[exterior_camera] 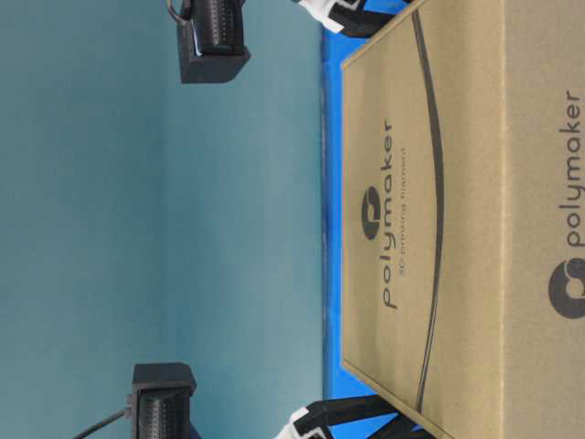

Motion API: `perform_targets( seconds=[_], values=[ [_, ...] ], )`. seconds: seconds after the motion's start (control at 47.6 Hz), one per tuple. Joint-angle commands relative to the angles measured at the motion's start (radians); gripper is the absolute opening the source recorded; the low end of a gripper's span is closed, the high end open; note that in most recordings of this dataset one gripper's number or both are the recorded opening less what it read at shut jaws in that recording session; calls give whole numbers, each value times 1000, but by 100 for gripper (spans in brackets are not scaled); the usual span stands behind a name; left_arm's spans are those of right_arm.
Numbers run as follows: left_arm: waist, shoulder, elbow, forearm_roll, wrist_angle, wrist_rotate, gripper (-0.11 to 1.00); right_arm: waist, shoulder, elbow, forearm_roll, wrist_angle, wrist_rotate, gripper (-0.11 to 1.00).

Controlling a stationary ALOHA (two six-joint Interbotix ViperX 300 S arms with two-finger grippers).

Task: Lift up the cardboard box by clamping it between your arms.
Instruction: 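Press both grippers against opposite box sides, clamping it between them, then raise both arms together, lifting the clamped box off the table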

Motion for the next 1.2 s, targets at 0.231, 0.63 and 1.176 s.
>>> perform_targets(
  seconds=[0.231, 0.63, 1.176],
  values=[
    [5, 12, -78, 2, -8, 0, 86, 6, -20, -35, 3, 8, -2, 100],
    [11, -3, -115, 2, 35, 0, 86, 2, -66, -69, 3, 83, 2, 100],
    [8, -249, -281, 2, 400, -9, 86, 0, -275, -270, 8, 503, 9, 100]
  ],
)
